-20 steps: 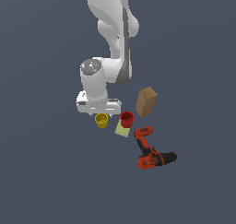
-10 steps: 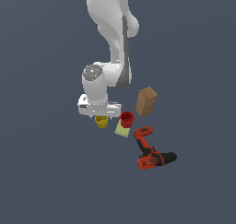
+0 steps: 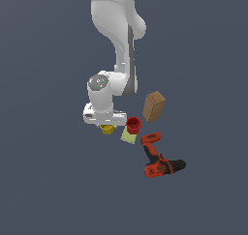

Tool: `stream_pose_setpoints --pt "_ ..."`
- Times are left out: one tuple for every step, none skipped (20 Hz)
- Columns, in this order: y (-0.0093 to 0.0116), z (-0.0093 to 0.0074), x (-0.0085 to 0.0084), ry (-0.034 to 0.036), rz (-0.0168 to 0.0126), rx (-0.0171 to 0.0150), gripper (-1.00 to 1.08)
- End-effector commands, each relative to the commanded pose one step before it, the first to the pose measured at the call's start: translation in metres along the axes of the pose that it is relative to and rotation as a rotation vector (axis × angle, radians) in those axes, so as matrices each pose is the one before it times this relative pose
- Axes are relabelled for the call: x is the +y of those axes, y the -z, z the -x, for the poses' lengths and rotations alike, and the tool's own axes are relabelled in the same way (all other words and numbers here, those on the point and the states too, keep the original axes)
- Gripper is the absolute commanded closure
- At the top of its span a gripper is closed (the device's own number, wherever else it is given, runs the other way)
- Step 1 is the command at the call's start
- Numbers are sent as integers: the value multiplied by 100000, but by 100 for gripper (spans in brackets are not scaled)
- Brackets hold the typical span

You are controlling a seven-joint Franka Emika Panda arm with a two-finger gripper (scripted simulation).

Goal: Pick up a designated object from a clutter of objects.

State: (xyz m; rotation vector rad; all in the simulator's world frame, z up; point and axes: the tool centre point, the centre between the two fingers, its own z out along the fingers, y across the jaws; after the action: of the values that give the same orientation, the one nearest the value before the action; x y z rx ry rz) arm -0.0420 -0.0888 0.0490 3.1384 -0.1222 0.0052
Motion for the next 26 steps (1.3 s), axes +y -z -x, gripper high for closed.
stream_pose_setpoints --pt "-271 114 -84 116 -47 -359 108" --pt "0 0 0 0 0 0 108" --pt "0 0 0 0 0 0 108" --pt "0 0 0 0 0 0 108" --pt "0 0 0 0 0 0 108" --pt "0 0 0 0 0 0 108" --pt "0 0 0 0 0 0 108" --pt "0 0 0 0 0 0 108" --pt "0 0 0 0 0 0 108" --pt "260 -134 139 -188 58 493 108" --pt "25 -2 -14 0 0 0 108" --pt "74 -6 -41 0 0 0 108" --pt "124 -11 -68 0 0 0 108" --pt "173 -15 -95 0 0 0 108" --pt "223 -19 -122 0 0 0 108" --pt "274 -24 -150 0 0 0 108" --pt "326 -28 -177 0 0 0 108" --pt "379 -33 -206 0 0 0 108" --pt "432 -37 -234 0 0 0 108" --pt "485 -42 -262 0 0 0 108" --pt "536 -47 -289 0 0 0 108" --pt "566 -54 -316 -3 27 -40 108" --pt "634 -56 -340 0 0 0 108" --pt "681 -60 -364 0 0 0 108" --pt "707 -69 -392 -2 56 -40 108" --pt "771 -69 -410 0 0 0 108"
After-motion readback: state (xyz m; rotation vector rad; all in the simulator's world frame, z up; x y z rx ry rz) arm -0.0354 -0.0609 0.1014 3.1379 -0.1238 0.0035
